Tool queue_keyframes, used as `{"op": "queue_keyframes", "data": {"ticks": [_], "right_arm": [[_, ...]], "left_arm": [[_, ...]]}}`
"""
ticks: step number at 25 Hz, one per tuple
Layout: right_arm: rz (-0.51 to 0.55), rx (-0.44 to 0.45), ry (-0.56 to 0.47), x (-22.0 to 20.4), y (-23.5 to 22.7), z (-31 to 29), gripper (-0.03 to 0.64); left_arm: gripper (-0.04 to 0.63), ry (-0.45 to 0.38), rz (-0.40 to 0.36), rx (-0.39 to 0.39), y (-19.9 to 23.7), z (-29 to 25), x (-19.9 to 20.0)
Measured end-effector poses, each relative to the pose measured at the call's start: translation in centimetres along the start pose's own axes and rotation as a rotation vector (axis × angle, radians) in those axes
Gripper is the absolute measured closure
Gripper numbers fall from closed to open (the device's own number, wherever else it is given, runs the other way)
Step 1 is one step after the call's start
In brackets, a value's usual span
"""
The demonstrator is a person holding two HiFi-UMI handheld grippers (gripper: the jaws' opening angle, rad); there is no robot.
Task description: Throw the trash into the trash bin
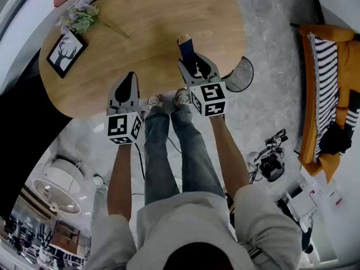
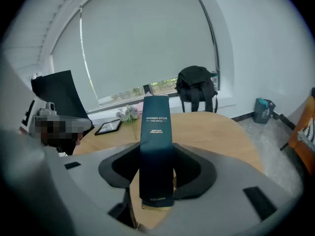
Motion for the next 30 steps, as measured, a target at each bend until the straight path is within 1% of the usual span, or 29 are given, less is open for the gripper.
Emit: {"op": "queue_keyframes", "data": {"ticks": [6, 11, 13, 15, 20, 24, 25, 26, 28, 30], "right_arm": [[-0.100, -0.153, -0.021, -3.0, -7.3, 6.4, 0.410], [-0.195, -0.304, -0.036, -6.3, -14.2, 11.7, 0.411], [-0.236, -0.366, -0.037, -8.0, -16.1, 14.0, 0.411], [-0.259, -0.410, -0.029, -9.7, -17.9, 15.8, 0.411], [-0.294, -0.455, -0.012, -12.7, -22.5, 17.9, 0.410], [-0.295, -0.489, 0.015, -15.2, -24.7, 18.3, 0.402], [-0.297, -0.501, 0.035, -15.8, -25.3, 18.3, 0.351], [-0.301, -0.508, 0.056, -16.5, -25.7, 18.3, 0.324], [-0.311, -0.505, 0.080, -17.7, -25.7, 18.6, 0.322], [-0.313, -0.500, 0.083, -18.4, -25.5, 18.8, 0.324]], "left_arm": [[0.577, 0.026, -0.061, -0.110, -6.8, -2.8, 0.5], [0.577, 0.053, -0.121, -0.233, -12.9, -5.9, 0.5], [0.577, 0.070, -0.151, -0.293, -15.2, -6.8, 0.5], [0.577, 0.085, -0.173, -0.337, -17.3, -7.5, 0.1], [0.577, 0.116, -0.223, -0.401, -22.0, -9.8, -0.2], [0.577, 0.132, -0.243, -0.434, -24.0, -10.8, -0.9], [0.577, 0.136, -0.248, -0.437, -24.4, -11.0, -0.9], [0.577, 0.139, -0.251, -0.439, -24.7, -11.1, -0.9], [0.577, 0.147, -0.256, -0.442, -25.0, -11.0, -1.2], [0.577, 0.152, -0.257, -0.443, -25.1, -11.2, -1.7]]}}
Point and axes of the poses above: the fingertips, and each gripper's own axes: z backward along the fingers, y to its left, x out of its top, the point moved 2 cm from there along z, backward along the fingers, and after that the axes turned 1 degree about x, right-handed, at the moved point
